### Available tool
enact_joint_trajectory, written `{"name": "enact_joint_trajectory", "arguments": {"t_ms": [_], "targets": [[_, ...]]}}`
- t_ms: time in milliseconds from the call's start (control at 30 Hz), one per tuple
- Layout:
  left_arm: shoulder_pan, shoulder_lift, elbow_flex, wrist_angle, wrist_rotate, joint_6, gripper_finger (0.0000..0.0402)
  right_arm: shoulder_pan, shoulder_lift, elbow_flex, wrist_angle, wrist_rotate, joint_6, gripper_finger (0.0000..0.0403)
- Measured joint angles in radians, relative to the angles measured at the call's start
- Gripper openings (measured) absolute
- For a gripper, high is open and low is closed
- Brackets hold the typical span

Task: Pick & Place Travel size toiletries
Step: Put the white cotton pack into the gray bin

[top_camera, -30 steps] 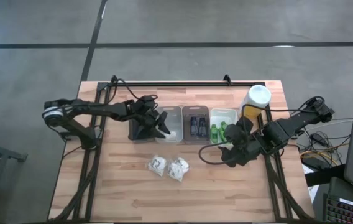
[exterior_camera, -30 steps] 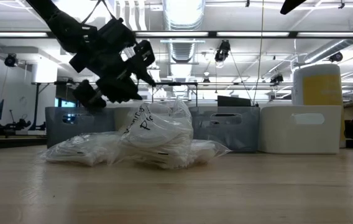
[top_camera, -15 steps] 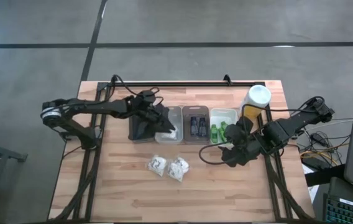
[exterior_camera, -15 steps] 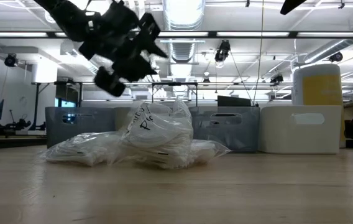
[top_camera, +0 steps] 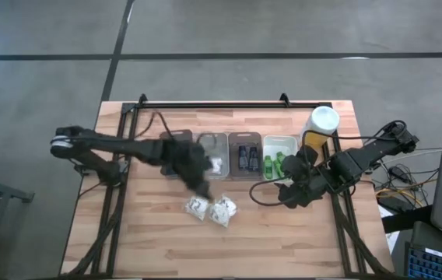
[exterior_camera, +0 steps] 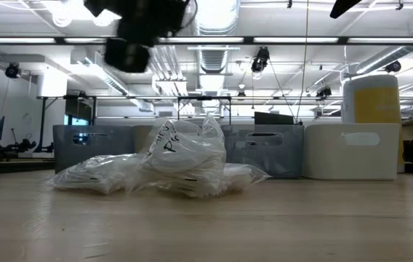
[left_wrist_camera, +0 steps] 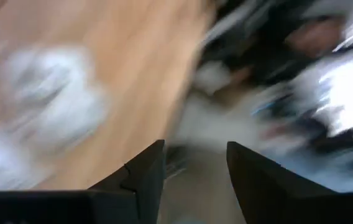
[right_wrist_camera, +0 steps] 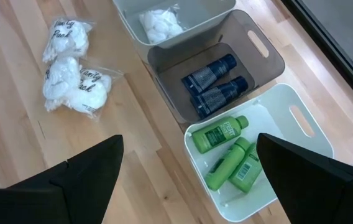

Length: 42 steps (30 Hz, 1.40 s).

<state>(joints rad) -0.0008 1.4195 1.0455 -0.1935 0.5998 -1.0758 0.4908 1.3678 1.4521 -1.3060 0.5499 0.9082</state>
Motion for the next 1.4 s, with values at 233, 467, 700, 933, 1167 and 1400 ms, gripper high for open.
{"name": "enact_joint_trajectory", "arguments": {"t_ms": [233, 467, 700, 933, 1167, 1400], "targets": [[-0.222, 0.032, 0.128, -0.444, -0.443, 0.47, 0.0172, 0.0, 0.0, 0.0, 0.0, 0.0, -0.004, 0.0363], [-0.195, 0.174, 0.27, -0.438, -0.469, 0.816, 0.0172, -0.002, 0.0, 0.0, 0.001, 0.0, -0.01, 0.0363], [-0.145, 0.434, 0.502, -0.703, -0.391, 1.099, 0.0172, -0.005, 0.0, 0.0, 0.001, -0.008, 0.024, 0.0363], [-0.145, 0.558, 0.68, -0.903, -0.389, 1.288, 0.0172, -0.005, 0.0, 0.0, 0.001, -0.012, 0.05, 0.0363], [-0.141, 0.59, 0.685, -0.889, -0.393, 1.34, 0.0172, -0.005, 0.0, 0.0, 0.001, -0.012, 0.053, 0.0363], [-0.141, 0.622, 0.685, -0.878, -0.383, 1.393, 0.0172, -0.005, 0.0, 0.0, -0.006, -0.011, 0.049, 0.0363]]}}
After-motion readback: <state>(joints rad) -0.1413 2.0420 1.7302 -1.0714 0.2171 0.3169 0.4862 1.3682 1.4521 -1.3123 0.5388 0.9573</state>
